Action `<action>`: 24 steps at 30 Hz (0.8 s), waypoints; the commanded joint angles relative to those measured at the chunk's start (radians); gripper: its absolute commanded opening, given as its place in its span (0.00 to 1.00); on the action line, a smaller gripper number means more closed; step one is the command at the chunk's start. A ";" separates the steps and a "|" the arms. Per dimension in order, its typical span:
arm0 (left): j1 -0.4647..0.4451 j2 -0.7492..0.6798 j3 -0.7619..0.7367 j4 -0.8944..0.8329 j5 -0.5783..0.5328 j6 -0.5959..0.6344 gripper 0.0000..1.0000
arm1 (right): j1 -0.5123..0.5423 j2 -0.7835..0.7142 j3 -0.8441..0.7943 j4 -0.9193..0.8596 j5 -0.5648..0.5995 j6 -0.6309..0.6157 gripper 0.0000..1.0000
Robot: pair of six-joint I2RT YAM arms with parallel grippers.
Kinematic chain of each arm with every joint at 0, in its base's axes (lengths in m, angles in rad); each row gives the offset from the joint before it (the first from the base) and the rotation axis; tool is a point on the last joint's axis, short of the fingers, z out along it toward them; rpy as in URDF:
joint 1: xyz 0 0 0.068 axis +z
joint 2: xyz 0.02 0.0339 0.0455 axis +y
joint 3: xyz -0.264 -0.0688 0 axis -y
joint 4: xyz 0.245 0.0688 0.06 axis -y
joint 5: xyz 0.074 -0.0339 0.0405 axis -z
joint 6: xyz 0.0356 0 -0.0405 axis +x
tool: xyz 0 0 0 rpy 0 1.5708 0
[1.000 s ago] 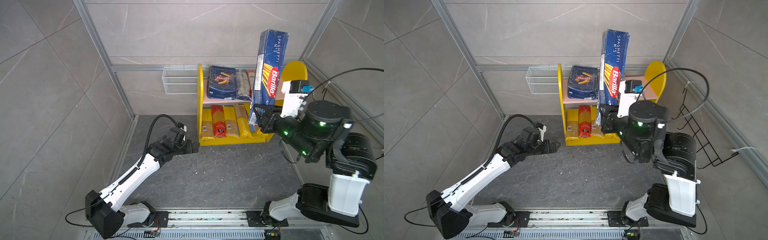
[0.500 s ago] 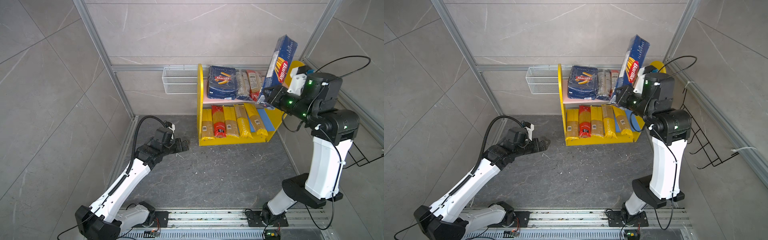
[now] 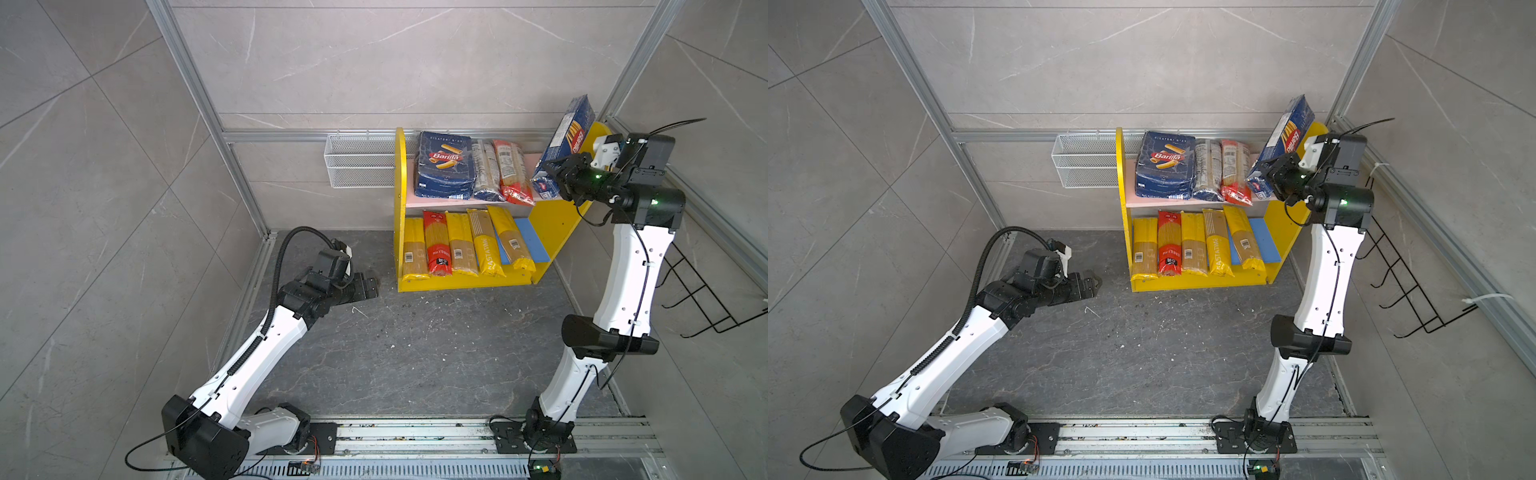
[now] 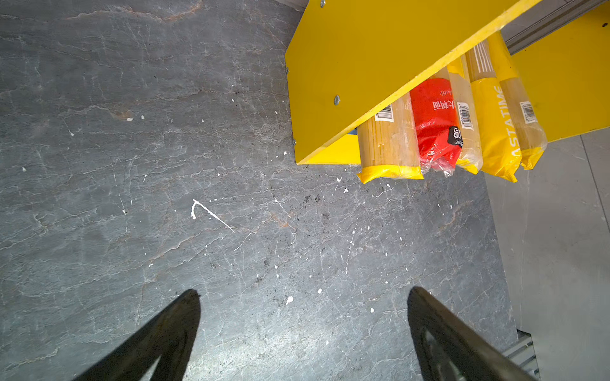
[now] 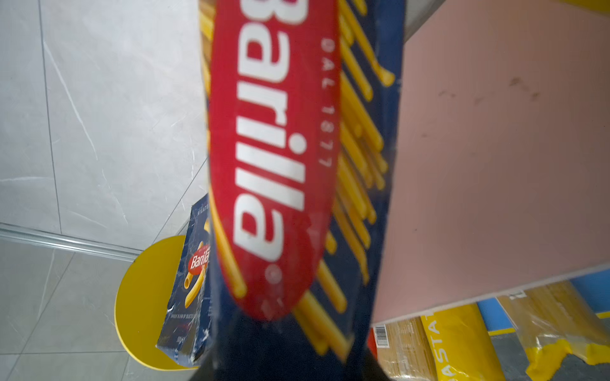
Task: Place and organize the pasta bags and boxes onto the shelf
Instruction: 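Raise the box high and carry it over the pink top board, then lower the box onto the top board beside the red-ended bag and release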
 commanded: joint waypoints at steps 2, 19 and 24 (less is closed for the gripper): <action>0.009 0.033 0.046 0.007 -0.004 0.023 1.00 | -0.040 -0.017 0.041 0.227 -0.112 -0.011 0.38; 0.008 0.098 0.074 0.029 0.025 0.015 1.00 | -0.043 0.098 0.081 0.095 -0.021 -0.162 0.38; 0.008 0.092 0.071 0.025 0.024 0.022 1.00 | -0.020 0.124 0.113 0.048 0.058 -0.263 0.38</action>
